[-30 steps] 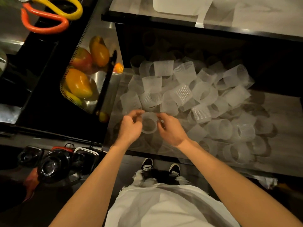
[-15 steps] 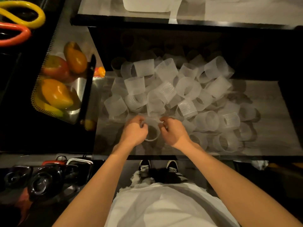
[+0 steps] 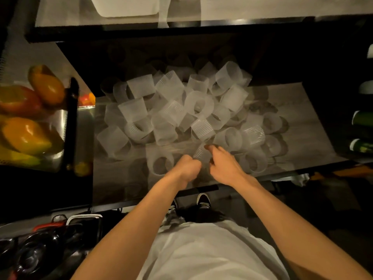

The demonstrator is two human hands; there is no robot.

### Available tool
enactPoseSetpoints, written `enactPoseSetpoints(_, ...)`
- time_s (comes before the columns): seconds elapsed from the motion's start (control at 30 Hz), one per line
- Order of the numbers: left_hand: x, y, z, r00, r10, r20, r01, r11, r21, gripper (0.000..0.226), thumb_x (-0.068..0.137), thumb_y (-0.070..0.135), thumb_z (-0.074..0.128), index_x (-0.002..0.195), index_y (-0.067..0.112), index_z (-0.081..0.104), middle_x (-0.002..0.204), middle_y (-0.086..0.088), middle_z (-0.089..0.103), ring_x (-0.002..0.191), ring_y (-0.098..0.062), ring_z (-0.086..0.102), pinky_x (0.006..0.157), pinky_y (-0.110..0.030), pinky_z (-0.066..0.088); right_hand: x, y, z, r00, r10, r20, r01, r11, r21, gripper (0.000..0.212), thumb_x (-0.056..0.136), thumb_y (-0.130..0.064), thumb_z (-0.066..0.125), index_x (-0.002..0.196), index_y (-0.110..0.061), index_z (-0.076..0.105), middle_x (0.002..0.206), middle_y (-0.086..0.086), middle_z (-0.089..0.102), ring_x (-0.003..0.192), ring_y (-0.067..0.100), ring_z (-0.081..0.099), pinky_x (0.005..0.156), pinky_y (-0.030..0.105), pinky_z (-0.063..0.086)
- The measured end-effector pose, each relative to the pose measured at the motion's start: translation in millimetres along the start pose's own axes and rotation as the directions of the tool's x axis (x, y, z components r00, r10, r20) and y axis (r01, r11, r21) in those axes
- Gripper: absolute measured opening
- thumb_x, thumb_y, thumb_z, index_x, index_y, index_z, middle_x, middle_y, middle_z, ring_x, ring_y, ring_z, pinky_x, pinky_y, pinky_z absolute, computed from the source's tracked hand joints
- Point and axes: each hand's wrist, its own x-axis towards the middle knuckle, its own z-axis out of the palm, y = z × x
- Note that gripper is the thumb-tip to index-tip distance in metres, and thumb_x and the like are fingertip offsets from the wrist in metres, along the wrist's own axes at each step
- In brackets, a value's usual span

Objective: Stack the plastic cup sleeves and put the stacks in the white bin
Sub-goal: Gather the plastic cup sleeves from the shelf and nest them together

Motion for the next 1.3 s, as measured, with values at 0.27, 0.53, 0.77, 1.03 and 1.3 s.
enactPoseSetpoints(0.27, -16.9, 11.5, -22.9, 0.978, 0.131, -0.162, -0.137, 0.99, -0.027, 0.023, 0.09, 0.037, 0.061, 0.11, 0.025, 0.066, 0.104, 0.005, 0.07, 0.097, -0.013, 0.064, 0.089, -0.034, 0.051, 1.3, -8.3, -15.6, 0.994, -0.062, -0.087, 0.074, 0.987, 0.146, 0.034, 0.105, -0.025, 0.043, 0.135, -0.016, 0.055, 0.124, 0.009, 0.064, 0.113, 0.025, 0.061, 0.096, 0.044, 0.05)
enactPoseSetpoints(0.53, -51.9, 19.7, -82.4, 0.87, 0.345, -0.352, -0.379, 0.925, -0.031, 0.018, 0.1, 0.033, 0.057, 0.107, 0.033, 0.073, 0.093, 0.007, 0.07, 0.079, -0.01, 0.062, 0.064, -0.027, 0.05, 3.1, -57.6, -28.3, 0.989, -0.127, -0.07, 0.145, 0.907, 0.395, 0.036, 0.106, -0.038, 0.042, 0.099, -0.012, 0.066, 0.073, 0.004, 0.073, 0.069, 0.018, 0.071, 0.075, 0.048, 0.059)
enactPoseSetpoints(0.77, -51.4, -15.3, -105.6, 0.881, 0.218, -0.421, -0.31, 0.937, -0.162, 0.015, 0.099, 0.028, 0.061, 0.104, 0.023, 0.074, 0.097, -0.002, 0.075, 0.095, -0.02, 0.071, 0.084, -0.047, 0.06, 17.4, -83.5, 7.1, 0.981, -0.196, 0.013, 0.179, 0.918, 0.354, 0.034, 0.104, -0.036, 0.046, 0.086, -0.014, 0.065, 0.068, 0.003, 0.072, 0.067, 0.017, 0.071, 0.068, 0.037, 0.056)
enactPoseSetpoints(1.03, -38.2, -30.4, -104.0, 0.859, 0.248, -0.447, -0.311, 0.948, -0.071, 0.015, 0.098, 0.031, 0.062, 0.109, 0.027, 0.072, 0.099, 0.006, 0.074, 0.098, -0.015, 0.069, 0.083, -0.04, 0.06, 22.0, -79.1, 13.4, 0.992, -0.126, -0.011, 0.124, 0.942, 0.311, 0.034, 0.102, -0.039, 0.048, 0.087, -0.013, 0.064, 0.071, 0.004, 0.073, 0.07, 0.019, 0.072, 0.072, 0.043, 0.058)
enactPoseSetpoints(1.3, -34.9, -40.6, -97.9, 0.81, 0.347, -0.472, -0.268, 0.936, 0.228, 0.019, 0.101, 0.037, 0.055, 0.099, 0.028, 0.072, 0.078, 0.001, 0.069, 0.078, -0.015, 0.065, 0.073, -0.033, 0.053, 22.6, -72.9, 22.1, 0.993, -0.122, 0.004, 0.118, 0.967, 0.224, 0.019, 0.097, -0.033, 0.052, 0.095, -0.019, 0.064, 0.076, 0.0, 0.073, 0.076, 0.017, 0.071, 0.077, 0.041, 0.059)
